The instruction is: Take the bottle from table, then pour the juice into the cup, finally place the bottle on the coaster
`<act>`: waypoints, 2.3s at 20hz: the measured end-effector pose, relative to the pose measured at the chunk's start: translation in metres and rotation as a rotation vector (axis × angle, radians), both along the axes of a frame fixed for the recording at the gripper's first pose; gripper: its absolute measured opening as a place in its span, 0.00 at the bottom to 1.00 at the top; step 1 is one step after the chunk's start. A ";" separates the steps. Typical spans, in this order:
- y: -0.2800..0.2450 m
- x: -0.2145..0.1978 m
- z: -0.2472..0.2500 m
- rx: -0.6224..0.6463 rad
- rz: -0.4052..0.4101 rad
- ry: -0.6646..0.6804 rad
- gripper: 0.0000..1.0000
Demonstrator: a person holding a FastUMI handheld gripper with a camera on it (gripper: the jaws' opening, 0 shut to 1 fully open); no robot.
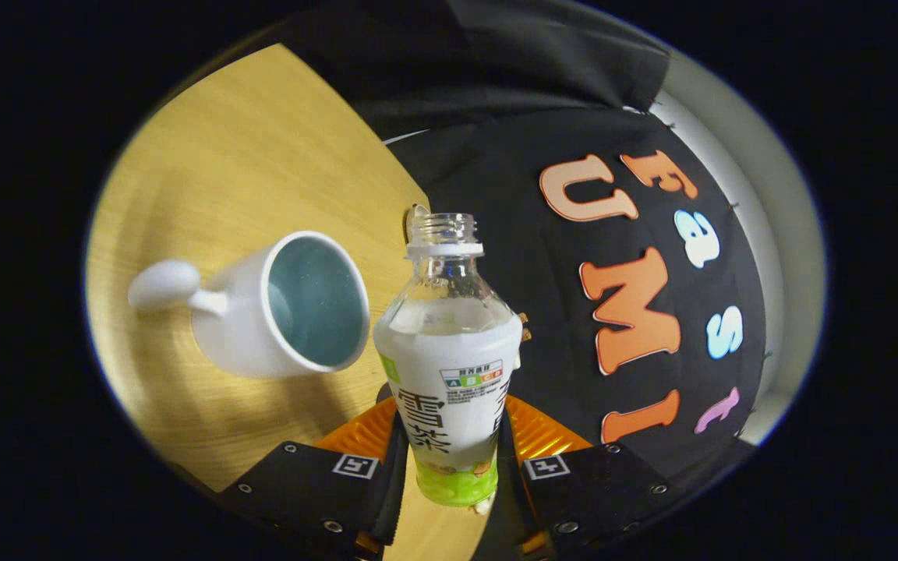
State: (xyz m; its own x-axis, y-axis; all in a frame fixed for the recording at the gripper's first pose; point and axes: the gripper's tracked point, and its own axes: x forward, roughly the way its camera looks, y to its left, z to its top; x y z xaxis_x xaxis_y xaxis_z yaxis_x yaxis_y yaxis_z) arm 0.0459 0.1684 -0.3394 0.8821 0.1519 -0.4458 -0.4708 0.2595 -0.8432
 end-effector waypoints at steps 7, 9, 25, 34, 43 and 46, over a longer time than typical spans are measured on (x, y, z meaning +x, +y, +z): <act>0.008 0.037 0.011 0.430 -0.194 0.074 0.54; 0.006 0.053 0.018 0.547 -0.243 0.061 0.54; -0.032 0.121 -0.040 0.968 -0.539 0.126 0.54; -0.050 0.121 -0.063 0.962 -0.617 0.147 0.54; -0.046 0.112 -0.062 1.005 -0.602 0.190 0.69; -0.046 0.108 -0.041 1.023 -0.566 0.173 0.85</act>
State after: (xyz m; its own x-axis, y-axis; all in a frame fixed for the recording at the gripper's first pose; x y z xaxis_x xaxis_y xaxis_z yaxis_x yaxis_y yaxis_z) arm 0.1536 0.1223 -0.3803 0.8784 0.1144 -0.4641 -0.1594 0.9855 -0.0587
